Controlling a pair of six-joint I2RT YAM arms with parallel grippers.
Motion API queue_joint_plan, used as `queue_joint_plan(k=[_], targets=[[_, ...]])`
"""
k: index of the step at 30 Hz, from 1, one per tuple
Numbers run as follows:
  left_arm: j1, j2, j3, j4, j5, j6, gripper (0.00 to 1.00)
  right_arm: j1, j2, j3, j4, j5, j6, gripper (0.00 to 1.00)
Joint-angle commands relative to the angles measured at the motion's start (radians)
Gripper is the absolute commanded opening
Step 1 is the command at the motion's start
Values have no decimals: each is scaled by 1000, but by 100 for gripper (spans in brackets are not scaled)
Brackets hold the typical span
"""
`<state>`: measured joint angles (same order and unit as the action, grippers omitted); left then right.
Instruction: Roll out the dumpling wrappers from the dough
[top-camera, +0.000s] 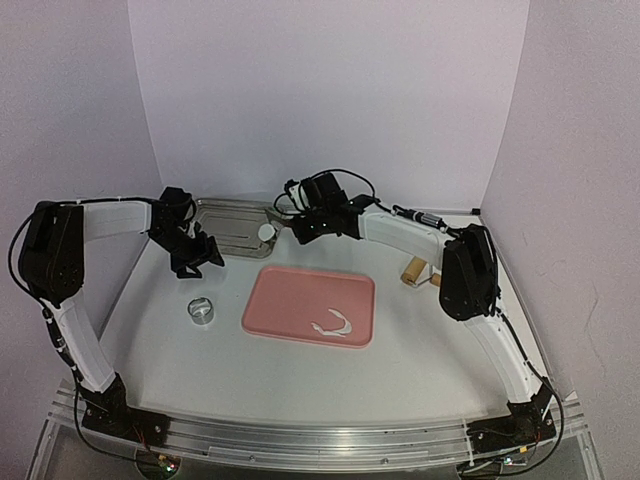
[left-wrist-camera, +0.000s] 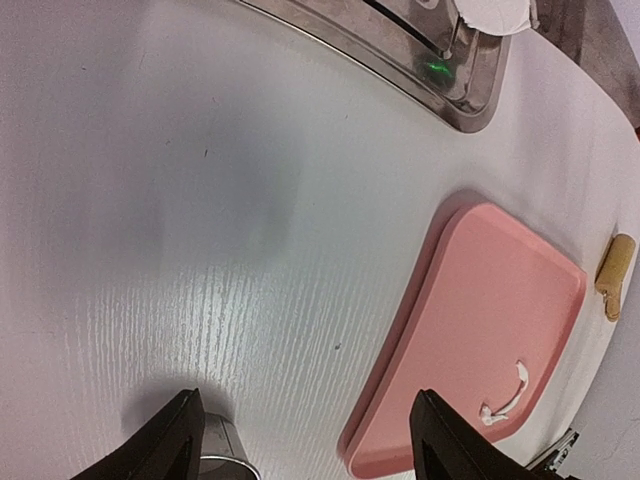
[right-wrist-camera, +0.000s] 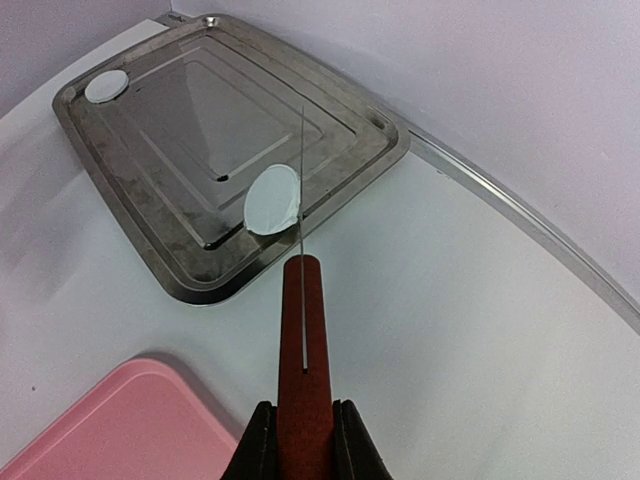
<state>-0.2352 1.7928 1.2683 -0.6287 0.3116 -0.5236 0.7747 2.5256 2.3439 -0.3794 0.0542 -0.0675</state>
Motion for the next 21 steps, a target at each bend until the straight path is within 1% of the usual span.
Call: queue_joint_plan(k=[1, 8, 13, 18, 21], targets=[[4, -75, -13, 3, -11, 10, 72, 8, -38, 58, 11, 108, -30, 0], [5, -105, -33, 1, -21, 13, 75, 12, -71, 45, 25, 165, -11, 0], [4, -143, -46, 17, -42, 21, 77, 12, -143, -18, 25, 162, 51, 0], [4, -227, -67, 54, -135, 11, 83, -3, -306, -161, 22, 110, 172, 0], [4, -289, -86, 82, -180, 4, 85, -39, -404, -280, 8, 32, 276, 0]])
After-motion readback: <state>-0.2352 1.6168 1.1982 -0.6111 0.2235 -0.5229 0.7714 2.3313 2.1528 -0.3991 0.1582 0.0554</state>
